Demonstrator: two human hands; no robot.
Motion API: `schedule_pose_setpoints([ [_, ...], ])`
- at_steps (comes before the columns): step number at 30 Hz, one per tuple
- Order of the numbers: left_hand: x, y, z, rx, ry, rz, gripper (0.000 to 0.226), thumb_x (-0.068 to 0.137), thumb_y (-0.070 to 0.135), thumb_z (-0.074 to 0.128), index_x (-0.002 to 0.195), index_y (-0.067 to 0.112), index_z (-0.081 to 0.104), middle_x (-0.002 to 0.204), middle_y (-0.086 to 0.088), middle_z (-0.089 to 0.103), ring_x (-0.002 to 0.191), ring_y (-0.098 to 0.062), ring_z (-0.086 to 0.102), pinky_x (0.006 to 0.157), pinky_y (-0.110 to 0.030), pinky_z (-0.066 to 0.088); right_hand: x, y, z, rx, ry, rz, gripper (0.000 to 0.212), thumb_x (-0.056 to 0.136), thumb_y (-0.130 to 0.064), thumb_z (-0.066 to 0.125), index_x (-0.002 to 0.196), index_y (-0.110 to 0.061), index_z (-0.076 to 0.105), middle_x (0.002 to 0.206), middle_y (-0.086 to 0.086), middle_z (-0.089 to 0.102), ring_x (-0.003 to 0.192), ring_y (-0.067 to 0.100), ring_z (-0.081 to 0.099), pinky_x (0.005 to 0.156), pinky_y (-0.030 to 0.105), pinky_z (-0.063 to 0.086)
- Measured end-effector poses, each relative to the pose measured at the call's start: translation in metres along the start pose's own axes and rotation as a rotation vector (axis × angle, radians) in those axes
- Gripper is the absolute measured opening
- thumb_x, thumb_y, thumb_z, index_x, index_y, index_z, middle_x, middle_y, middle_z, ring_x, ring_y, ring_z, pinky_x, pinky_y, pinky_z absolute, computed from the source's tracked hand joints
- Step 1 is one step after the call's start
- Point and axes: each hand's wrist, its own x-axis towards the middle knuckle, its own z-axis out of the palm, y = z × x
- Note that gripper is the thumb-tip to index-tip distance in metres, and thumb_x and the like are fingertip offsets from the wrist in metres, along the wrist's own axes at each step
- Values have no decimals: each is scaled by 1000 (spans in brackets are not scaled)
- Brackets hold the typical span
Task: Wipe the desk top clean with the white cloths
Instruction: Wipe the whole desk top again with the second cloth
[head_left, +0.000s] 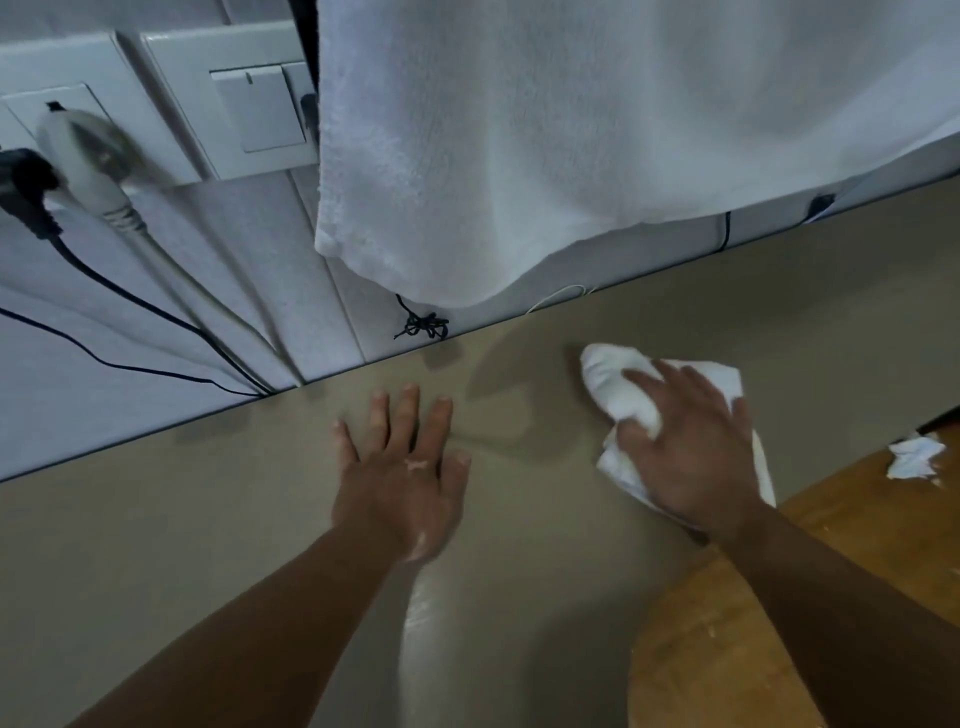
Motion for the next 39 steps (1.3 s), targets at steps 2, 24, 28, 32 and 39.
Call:
schedule_pose_setpoints([
  [2, -1, 14, 6, -34, 49, -19, 66, 101, 60, 8, 161, 37, -11, 172, 2, -17, 157, -28, -22, 124, -60, -14, 12, 0, -2, -3, 67, 134, 58, 89, -59, 34, 142, -40, 47, 153, -5, 48, 145, 25, 39, 115, 70, 24],
  [24, 3, 25, 6, -13, 165, -9, 66, 99, 62, 10, 160, 36, 15, 170, -6, 16, 158, -34, 8, 126, -61, 10, -5, 56, -13, -72, 18, 34, 57, 91, -56, 36, 145, -41, 48, 152, -9, 51, 141, 22, 45, 111, 62, 35],
  [28, 5, 23, 6, -24, 157, 4, 64, 101, 62, 11, 160, 37, 11, 171, -6, 11, 159, -33, 3, 126, -61, 7, 17, 58, -13, -65, 139, 284, 57, 91, -59, 32, 141, -39, 50, 149, -6, 53, 140, 24, 45, 114, 67, 29],
  [32, 8, 23, 6, -17, 165, 13, 60, 103, 58, 19, 159, 36, 14, 169, -7, 14, 157, -34, 7, 125, -63, 9, 0, 27, -8, -29, 153, 421, 70, 88, -63, 24, 149, -36, 45, 158, -2, 44, 149, 27, 32, 118, 70, 19],
  [39, 14, 24, 8, -8, 153, 56, 58, 104, 54, 24, 157, 31, 19, 168, -9, 17, 156, -35, 10, 122, -65, 12, -102, -83, 32, -80, 209, 254, 64, 91, -58, 42, 147, -32, 56, 159, 5, 48, 148, 35, 40, 114, 74, 26],
])
